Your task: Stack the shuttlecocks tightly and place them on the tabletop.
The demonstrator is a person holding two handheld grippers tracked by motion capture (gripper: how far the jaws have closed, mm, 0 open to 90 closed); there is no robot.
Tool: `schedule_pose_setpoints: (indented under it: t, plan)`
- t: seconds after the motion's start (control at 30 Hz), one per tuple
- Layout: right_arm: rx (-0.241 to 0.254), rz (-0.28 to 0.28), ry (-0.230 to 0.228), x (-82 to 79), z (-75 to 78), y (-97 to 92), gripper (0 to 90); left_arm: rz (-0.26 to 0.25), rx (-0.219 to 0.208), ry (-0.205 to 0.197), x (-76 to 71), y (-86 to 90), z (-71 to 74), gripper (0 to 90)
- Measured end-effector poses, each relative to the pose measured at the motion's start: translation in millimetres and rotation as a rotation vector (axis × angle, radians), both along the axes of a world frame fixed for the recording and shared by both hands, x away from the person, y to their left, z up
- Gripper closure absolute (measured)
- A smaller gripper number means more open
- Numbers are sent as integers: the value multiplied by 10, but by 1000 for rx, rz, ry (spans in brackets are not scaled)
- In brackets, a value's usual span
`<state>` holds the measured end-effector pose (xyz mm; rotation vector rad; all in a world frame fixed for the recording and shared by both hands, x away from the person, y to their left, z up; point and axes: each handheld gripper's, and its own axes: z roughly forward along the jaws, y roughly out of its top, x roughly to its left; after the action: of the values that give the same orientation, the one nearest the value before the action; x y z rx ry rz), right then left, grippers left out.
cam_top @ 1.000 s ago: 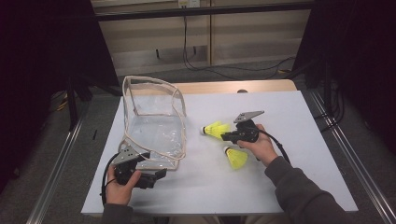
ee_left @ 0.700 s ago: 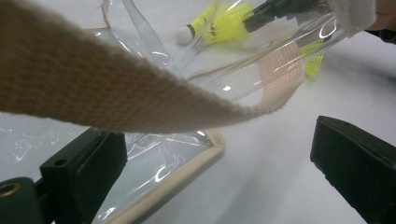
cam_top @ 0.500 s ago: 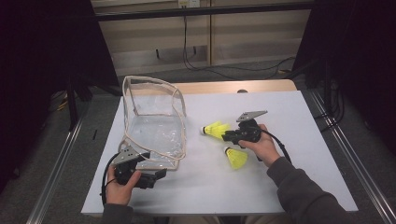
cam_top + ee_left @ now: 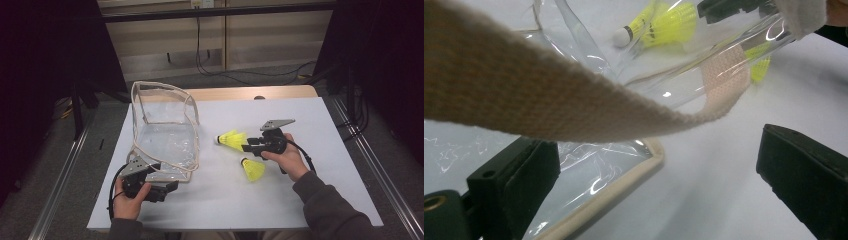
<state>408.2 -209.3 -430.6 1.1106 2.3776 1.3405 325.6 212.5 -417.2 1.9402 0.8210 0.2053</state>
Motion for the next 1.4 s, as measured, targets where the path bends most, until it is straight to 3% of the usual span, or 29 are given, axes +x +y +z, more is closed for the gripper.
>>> schedule_pose_setpoints:
  t: [0.77, 1.4]
  plan:
    - [4, -40, -1, -160, 65, -158, 322, 2, -2, -4, -4, -5, 1, 37]
    - [41, -45, -9, -292, 107, -243, 235, 2, -3, -4, -2, -6, -1, 36]
